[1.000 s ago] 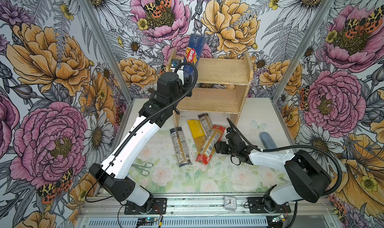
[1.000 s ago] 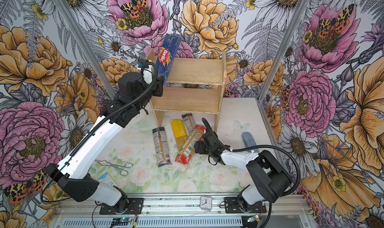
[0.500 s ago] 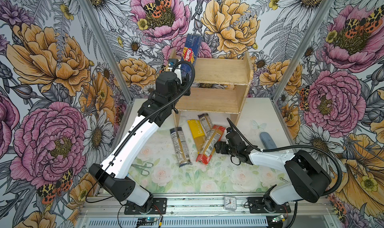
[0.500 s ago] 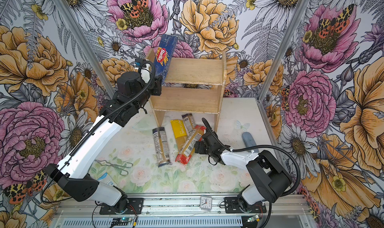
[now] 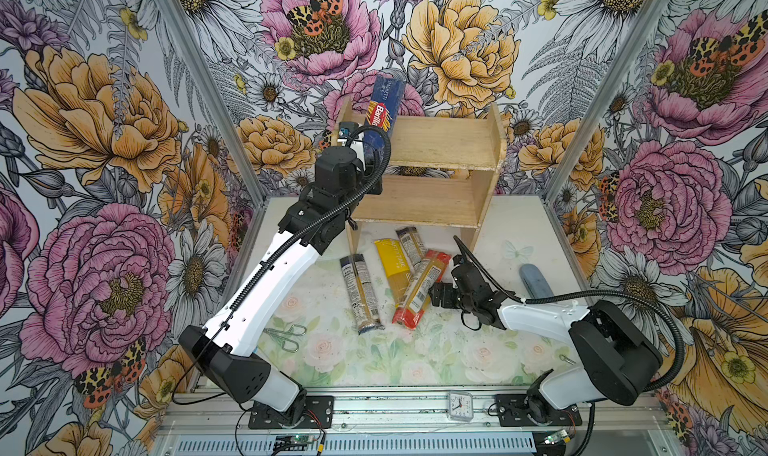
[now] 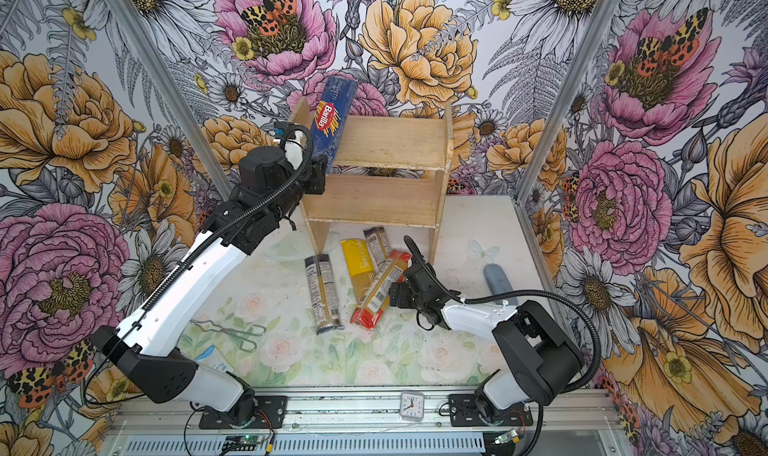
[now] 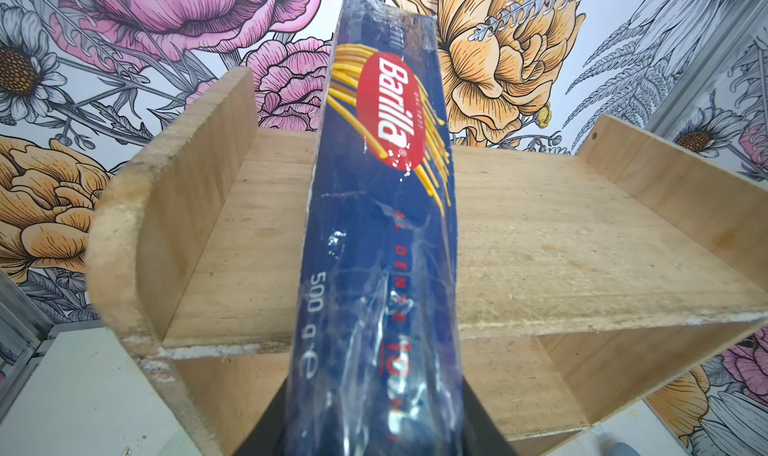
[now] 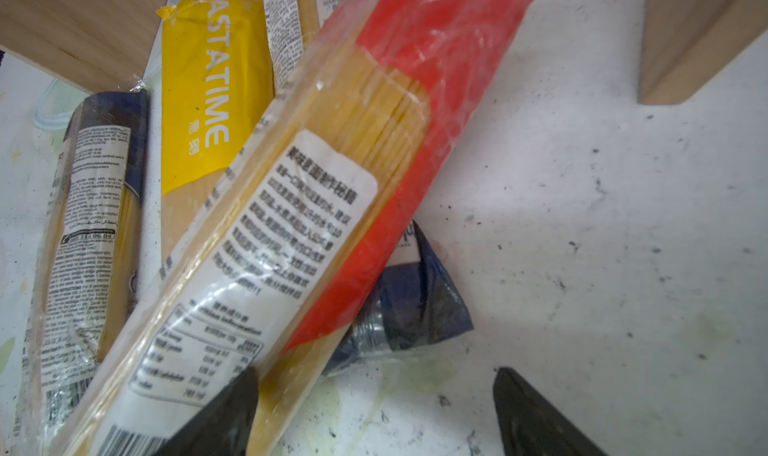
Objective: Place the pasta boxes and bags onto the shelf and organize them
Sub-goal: 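Hold the Barilla box upright above the shelf's top tier with the left gripper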
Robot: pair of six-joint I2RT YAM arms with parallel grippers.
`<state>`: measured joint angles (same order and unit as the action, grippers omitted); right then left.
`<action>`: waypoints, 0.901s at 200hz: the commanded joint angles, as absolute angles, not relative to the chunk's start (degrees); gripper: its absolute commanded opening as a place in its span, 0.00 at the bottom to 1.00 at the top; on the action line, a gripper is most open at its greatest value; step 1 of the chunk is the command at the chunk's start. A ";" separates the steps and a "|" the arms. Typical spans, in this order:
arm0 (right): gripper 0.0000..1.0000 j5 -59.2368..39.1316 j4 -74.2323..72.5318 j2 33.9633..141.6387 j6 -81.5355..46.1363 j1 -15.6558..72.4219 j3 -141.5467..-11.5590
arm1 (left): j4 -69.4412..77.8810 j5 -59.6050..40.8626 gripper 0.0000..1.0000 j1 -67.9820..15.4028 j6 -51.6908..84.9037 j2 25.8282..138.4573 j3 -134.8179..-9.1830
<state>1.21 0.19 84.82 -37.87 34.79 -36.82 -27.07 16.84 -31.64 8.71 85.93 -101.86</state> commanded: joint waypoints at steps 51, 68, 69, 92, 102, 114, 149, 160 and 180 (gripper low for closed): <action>0.90 0.79 -2.02 85.08 -37.66 34.54 -37.44 | -13.81 16.46 0.16 -31.11 9.03 82.31 -101.89; 0.90 0.79 -2.02 85.12 -37.61 34.54 -37.48 | -13.69 16.46 0.18 -31.12 8.82 82.44 -101.82; 0.90 0.79 -2.02 85.19 -37.61 34.54 -37.55 | -13.70 16.45 0.17 -31.11 8.85 82.44 -101.84; 0.90 0.57 -2.11 85.42 -37.71 34.54 -37.75 | -13.83 16.01 0.19 -30.87 8.84 82.76 -102.14; 0.90 0.52 -2.10 85.59 -37.63 34.55 -37.79 | -13.71 15.91 0.20 -30.82 8.96 82.79 -102.08; 0.90 0.44 -2.11 85.78 -37.66 34.54 -37.88 | -13.49 15.74 0.22 -30.85 9.03 82.79 -101.90; 0.90 0.11 -2.11 86.21 -37.71 34.54 -38.27 | -12.45 15.56 0.26 -30.72 9.12 82.27 -100.91; 0.90 0.09 -2.11 86.28 -37.71 34.59 -38.21 | -12.32 15.55 0.27 -30.68 9.09 82.09 -100.75; 0.90 0.01 -2.07 86.48 -37.69 34.63 -38.39 | -12.42 15.29 0.29 -30.63 8.93 81.96 -100.77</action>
<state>0.93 -0.10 85.27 -37.87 34.79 -36.93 -24.14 16.05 -31.24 8.88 85.93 -99.83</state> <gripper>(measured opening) 0.901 0.416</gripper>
